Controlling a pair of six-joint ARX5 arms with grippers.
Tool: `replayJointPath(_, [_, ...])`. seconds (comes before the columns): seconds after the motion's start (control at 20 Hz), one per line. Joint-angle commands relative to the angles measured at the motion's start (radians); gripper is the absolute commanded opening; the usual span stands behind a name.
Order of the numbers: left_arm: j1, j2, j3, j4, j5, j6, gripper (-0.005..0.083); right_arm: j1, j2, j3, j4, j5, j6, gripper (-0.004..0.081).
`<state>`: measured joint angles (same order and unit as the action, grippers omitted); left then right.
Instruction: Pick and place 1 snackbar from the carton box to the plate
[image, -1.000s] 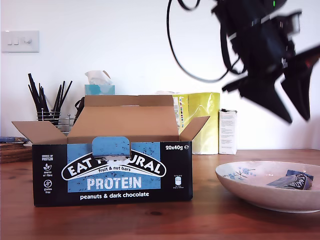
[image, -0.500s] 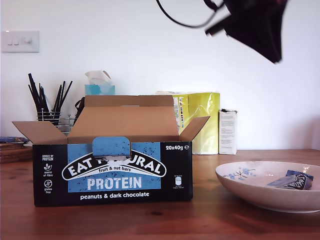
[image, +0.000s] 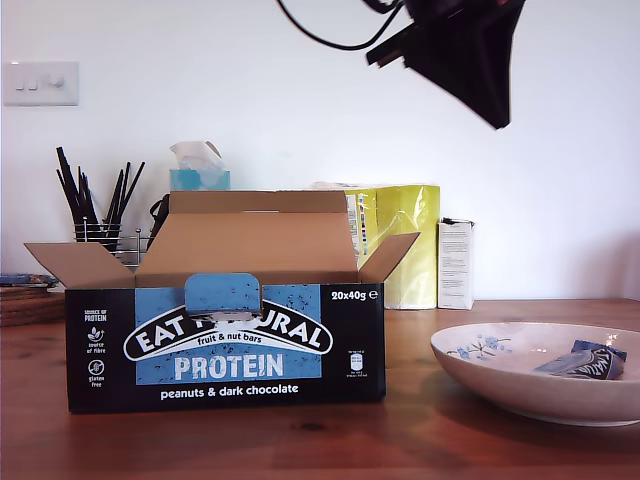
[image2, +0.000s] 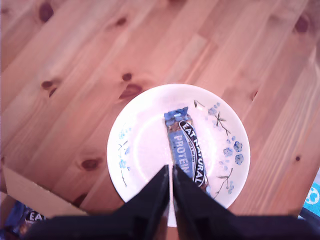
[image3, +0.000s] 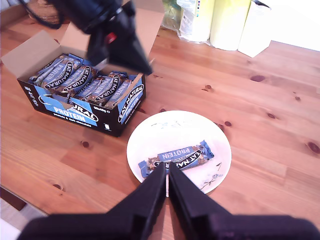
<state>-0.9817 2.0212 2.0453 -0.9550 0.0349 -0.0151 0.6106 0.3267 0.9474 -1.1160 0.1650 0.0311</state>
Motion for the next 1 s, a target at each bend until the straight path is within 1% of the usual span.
replayJointPath(0.0, [0.006, -0.073, -0.138, 0.102, 0.0, 0.008, -0.0024, 0.003, -0.011, -0.003, 0.007, 0.002, -0.002, -0.0013])
replayJointPath(0.1, [0.018, -0.185, -0.309, 0.232, 0.001, 0.007, -0.0024, 0.003, -0.011, -0.003, 0.008, 0.001, -0.002, -0.0013])
replayJointPath(0.2, [0.041, -0.309, -0.459, 0.325, 0.001, 0.002, -0.0024, 0.003, -0.005, -0.003, 0.009, -0.005, 0.006, -0.0013])
replayJointPath(0.4, [0.096, -0.541, -0.714, 0.444, -0.011, -0.034, -0.0024, 0.003, 0.04, -0.003, 0.028, -0.037, 0.029, -0.0013])
replayJointPath(0.55, [0.132, -0.698, -0.882, 0.516, -0.059, -0.065, -0.0024, 0.003, 0.101, -0.003, 0.105, -0.061, 0.036, -0.0013])
replayJointPath(0.65, [0.152, -0.781, -0.961, 0.534, -0.089, -0.089, -0.0024, 0.002, 0.145, -0.003, 0.167, -0.056, 0.041, -0.0013])
replayJointPath(0.7, [0.163, -0.818, -0.993, 0.536, -0.105, -0.094, -0.0024, 0.002, 0.168, -0.004, 0.198, -0.037, 0.039, -0.0013])
replayJointPath(0.8, [0.183, -0.882, -1.043, 0.54, -0.127, -0.107, -0.0024, -0.004, 0.203, -0.011, 0.251, 0.005, -0.004, -0.0013])
replayJointPath(0.95, [0.202, -0.952, -1.094, 0.537, -0.161, -0.117, -0.0024, -0.047, 0.217, -0.039, 0.289, 0.02, -0.045, -0.0013])
